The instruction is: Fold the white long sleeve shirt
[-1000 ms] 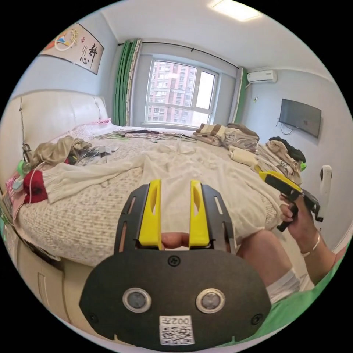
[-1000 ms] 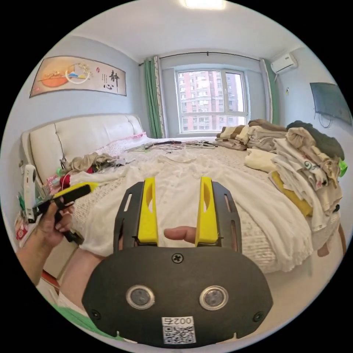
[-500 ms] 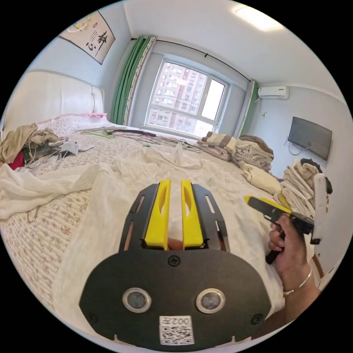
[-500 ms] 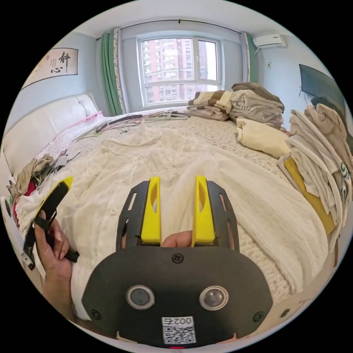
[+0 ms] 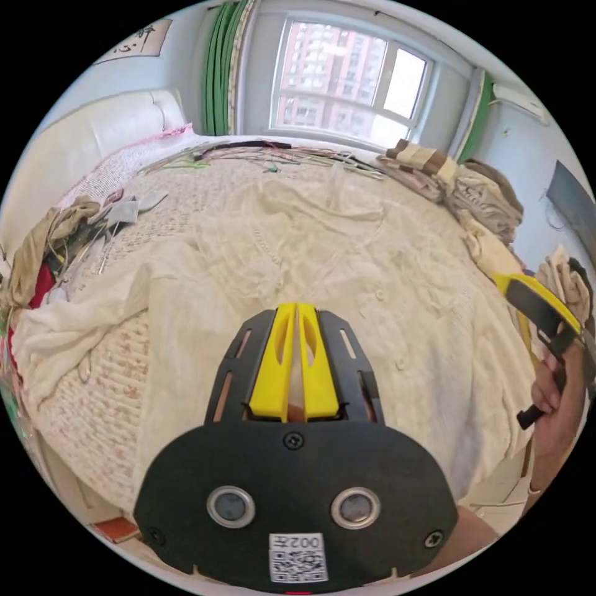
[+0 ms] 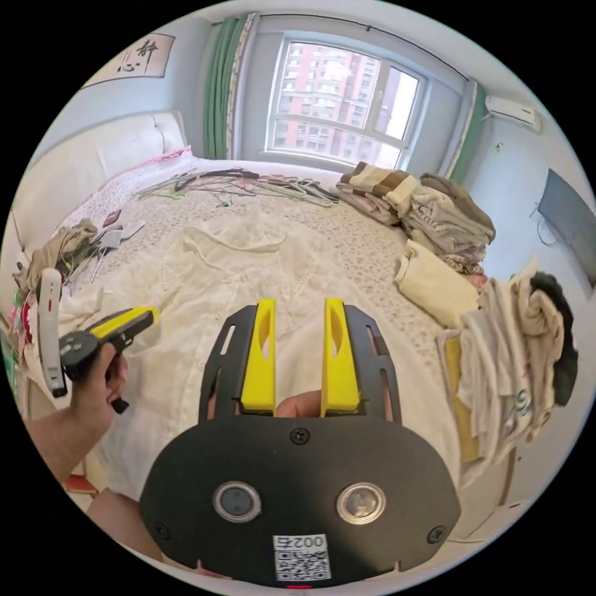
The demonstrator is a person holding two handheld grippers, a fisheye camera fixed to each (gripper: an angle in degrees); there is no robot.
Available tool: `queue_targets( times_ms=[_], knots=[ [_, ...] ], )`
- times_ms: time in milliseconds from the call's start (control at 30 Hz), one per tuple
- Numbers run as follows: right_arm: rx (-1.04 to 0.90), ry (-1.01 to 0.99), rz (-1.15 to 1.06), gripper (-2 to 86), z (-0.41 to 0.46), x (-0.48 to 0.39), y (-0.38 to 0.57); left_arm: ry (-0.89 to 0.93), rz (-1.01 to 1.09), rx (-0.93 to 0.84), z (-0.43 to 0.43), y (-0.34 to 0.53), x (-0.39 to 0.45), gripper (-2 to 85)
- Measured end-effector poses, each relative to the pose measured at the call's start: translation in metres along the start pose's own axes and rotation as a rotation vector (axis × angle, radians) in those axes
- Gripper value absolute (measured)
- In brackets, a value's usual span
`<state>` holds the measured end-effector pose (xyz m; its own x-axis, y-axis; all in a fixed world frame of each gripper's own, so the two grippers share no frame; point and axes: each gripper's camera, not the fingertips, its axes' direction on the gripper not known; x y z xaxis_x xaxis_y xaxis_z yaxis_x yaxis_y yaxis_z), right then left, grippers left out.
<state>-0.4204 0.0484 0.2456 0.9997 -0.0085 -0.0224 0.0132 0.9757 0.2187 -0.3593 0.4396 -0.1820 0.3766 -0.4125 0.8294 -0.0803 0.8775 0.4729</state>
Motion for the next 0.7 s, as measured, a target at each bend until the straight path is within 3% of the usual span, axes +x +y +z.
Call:
queue_targets(
  times_ms=[200,333,700],
  knots=[
    [-0.033,-0.013,-0.054,11.2,-0.023,0.027,-0.081,-0.026,-0.009,-0.028,-0.075,-0.093,0.026,-1.4],
    [-0.038,-0.045,-0.056,11.2,0.014,0.028,-0.130,-0.077,-0.006,-0.022,-0.081,-0.144,0.034,-1.2],
    [-0.285,-0.077,0.025,11.8,0.212,-0.028,-0.190,-0.062,0.229,-0.085,0.040,-0.226,0.019,2.8]
  ],
)
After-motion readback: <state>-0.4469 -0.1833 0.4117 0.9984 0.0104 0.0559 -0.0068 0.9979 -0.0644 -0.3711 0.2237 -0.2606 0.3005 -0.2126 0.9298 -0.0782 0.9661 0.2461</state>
